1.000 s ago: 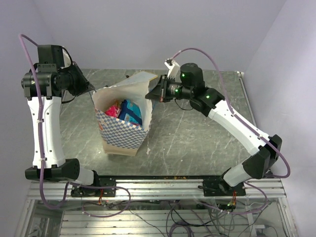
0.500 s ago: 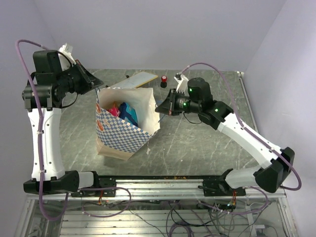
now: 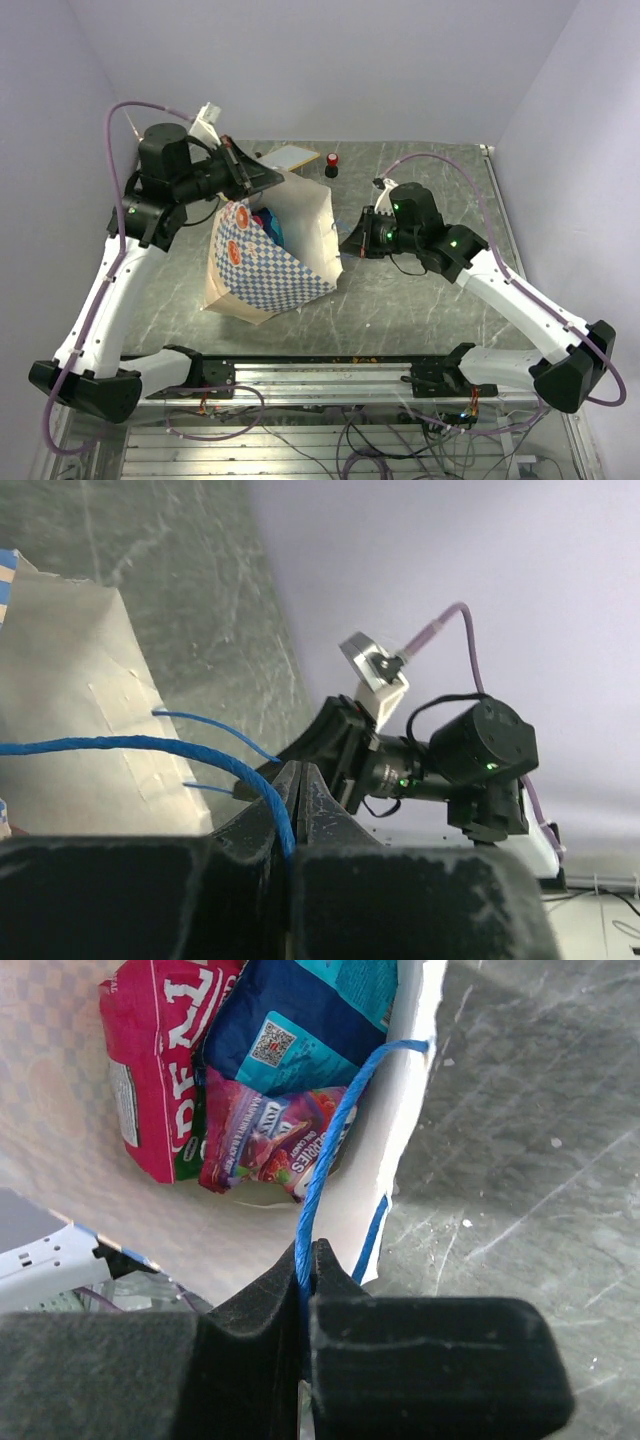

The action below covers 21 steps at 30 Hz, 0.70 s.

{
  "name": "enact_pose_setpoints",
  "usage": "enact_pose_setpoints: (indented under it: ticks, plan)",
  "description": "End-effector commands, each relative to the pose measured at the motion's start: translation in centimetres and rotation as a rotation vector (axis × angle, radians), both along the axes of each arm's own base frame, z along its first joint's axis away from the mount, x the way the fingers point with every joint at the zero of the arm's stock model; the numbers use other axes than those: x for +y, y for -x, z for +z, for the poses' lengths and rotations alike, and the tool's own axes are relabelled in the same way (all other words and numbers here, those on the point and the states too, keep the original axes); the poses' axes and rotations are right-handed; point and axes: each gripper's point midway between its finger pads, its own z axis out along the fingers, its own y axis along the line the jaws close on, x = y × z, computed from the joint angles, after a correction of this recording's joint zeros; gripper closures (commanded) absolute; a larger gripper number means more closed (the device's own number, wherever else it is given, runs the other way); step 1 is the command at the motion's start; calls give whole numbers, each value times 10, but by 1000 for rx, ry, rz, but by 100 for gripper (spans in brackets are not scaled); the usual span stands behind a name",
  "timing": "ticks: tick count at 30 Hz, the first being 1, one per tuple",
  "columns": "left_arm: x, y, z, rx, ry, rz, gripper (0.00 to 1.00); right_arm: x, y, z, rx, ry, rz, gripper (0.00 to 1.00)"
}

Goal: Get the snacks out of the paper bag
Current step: Adjust the paper bag at the center of the board.

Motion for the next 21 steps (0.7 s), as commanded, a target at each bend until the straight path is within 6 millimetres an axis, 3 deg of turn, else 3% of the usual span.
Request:
enact_pose_setpoints:
  ticks: [1, 4, 7, 13, 21]
  plan:
    - [-11, 0, 33, -94, 36, 32, 93, -8, 3, 7, -1, -23, -41, 100]
    - [7, -7, 21, -34, -72, 131, 93, 4, 1, 24, -20, -89, -17, 100]
    - [22, -14, 25, -30, -167, 176, 93, 24, -3, 44, -36, -141, 32, 100]
    - [105, -30, 24, 74, -246, 406, 93, 67, -10, 82, -95, -206, 103, 100]
    - [173, -33, 29, 149, -275, 581, 93, 131, -5, 107, -123, -279, 215, 100]
